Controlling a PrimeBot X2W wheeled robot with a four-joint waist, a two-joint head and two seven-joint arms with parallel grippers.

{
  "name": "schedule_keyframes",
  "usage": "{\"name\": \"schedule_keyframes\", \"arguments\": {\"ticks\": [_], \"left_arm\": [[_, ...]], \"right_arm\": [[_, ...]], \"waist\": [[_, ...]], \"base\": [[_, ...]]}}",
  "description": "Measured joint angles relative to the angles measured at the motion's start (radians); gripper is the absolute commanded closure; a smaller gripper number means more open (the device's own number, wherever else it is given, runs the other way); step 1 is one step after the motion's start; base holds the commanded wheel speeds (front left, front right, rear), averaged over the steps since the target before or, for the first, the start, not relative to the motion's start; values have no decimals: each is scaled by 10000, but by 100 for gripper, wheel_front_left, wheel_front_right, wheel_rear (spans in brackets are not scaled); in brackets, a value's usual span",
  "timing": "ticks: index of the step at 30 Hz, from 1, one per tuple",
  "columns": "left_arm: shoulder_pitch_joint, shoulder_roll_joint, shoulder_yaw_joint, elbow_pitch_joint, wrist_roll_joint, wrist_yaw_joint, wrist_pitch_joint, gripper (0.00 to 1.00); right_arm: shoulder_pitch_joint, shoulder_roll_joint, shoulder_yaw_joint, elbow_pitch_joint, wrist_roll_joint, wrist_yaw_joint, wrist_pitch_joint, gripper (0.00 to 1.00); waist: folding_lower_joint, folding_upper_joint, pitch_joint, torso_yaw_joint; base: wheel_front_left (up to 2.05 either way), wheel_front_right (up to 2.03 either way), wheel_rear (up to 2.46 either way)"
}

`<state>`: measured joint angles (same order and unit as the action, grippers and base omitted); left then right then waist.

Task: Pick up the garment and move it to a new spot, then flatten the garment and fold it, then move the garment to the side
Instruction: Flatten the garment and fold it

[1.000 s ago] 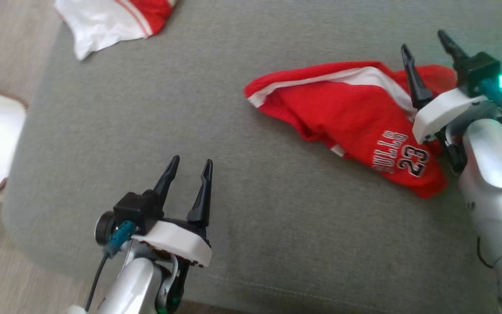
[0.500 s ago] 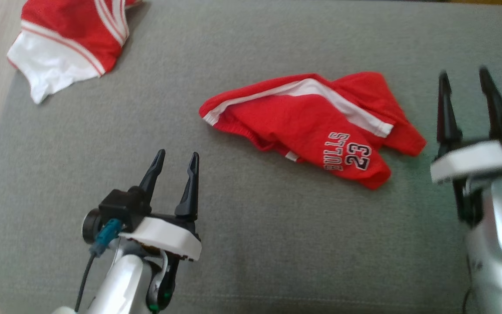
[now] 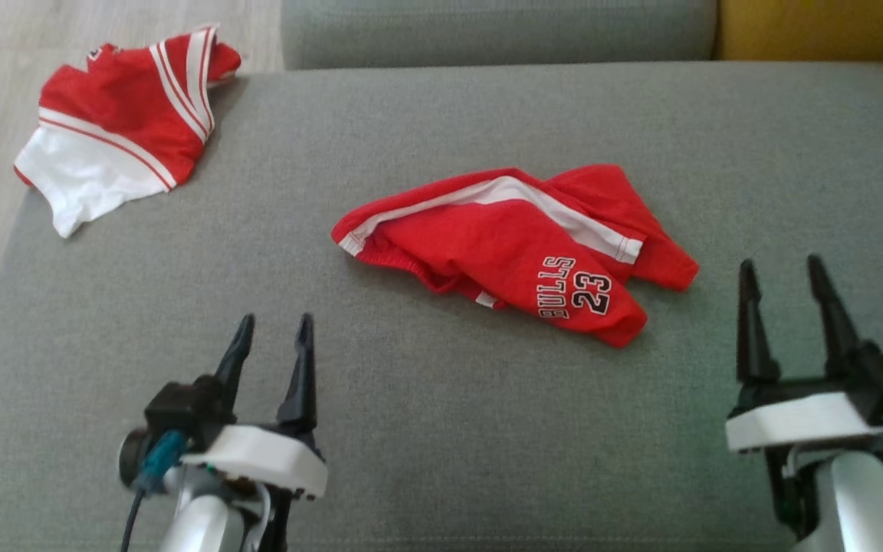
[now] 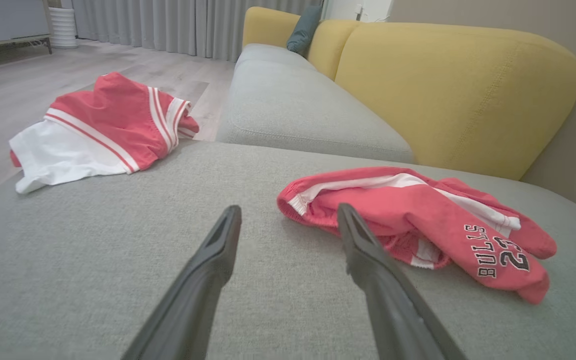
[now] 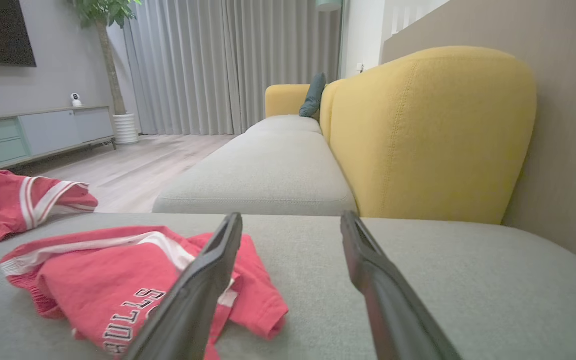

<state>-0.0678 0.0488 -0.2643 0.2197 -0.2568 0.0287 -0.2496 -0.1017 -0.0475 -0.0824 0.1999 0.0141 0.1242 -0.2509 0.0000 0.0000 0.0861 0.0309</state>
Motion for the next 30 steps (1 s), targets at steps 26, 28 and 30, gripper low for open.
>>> {"name": "schedule_keyframes", "arguments": {"ticks": [26, 28, 30], "left_arm": [[598, 6, 150, 104, 2, 59, 0, 0], [582, 6, 96, 205, 2, 52, 0, 0], [491, 8, 23, 435, 0, 6, 4, 0]], "right_arm": [[547, 15, 807, -192, 826, 0, 0, 0], [546, 15, 825, -192, 826, 0, 0, 0], [543, 13, 876, -192, 826, 0, 0, 0]], "waist": [[0, 0, -484, 104], [0, 0, -418, 93], [0, 0, -332, 70]], "base": [[0, 0, 0], [0, 0, 0], [0, 0, 0]]}}
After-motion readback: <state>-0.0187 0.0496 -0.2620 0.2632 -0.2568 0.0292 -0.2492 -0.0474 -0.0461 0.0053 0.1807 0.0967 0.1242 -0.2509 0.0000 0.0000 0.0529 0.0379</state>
